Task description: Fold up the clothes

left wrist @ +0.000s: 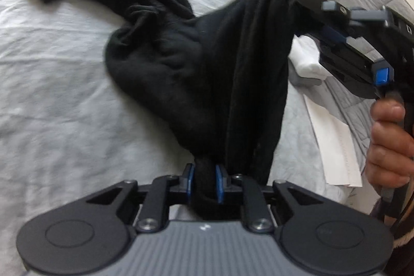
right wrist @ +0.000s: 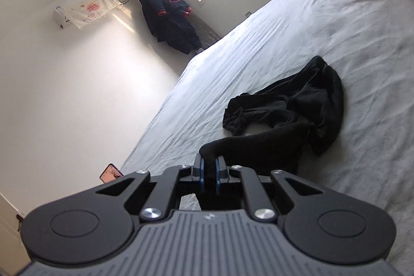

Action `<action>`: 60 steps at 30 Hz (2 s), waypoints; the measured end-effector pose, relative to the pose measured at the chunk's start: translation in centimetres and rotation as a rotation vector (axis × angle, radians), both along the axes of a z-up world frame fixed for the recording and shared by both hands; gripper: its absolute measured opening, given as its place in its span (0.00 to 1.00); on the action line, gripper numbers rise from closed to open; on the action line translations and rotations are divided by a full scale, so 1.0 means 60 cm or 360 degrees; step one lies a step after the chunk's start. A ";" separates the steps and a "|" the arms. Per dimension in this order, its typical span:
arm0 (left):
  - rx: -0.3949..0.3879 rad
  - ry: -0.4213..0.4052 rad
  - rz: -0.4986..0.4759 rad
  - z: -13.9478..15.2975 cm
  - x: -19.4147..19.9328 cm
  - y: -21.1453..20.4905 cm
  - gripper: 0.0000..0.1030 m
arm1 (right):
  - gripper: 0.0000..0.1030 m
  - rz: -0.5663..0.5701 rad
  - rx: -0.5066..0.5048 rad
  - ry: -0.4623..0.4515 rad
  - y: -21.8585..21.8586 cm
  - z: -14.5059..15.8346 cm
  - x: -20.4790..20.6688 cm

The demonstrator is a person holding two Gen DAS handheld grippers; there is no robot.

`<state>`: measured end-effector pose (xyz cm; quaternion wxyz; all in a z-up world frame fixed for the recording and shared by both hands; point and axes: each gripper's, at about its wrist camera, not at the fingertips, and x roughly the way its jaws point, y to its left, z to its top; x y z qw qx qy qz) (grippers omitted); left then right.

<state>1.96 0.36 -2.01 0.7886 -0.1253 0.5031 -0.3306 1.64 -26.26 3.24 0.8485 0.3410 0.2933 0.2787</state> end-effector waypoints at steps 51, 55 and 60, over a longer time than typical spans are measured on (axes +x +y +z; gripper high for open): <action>-0.0071 0.0057 0.0490 -0.023 0.020 0.260 0.07 | 0.40 0.0073 -0.0570 0.0441 0.142 -0.093 -0.017; -0.0100 0.0035 0.0560 -0.012 0.003 0.276 0.05 | 0.40 0.0058 -0.0614 0.0527 0.153 -0.113 -0.052; -0.0126 -0.0024 0.0640 0.009 -0.025 0.311 0.05 | 0.36 0.0004 -0.0622 0.0517 0.164 -0.124 -0.098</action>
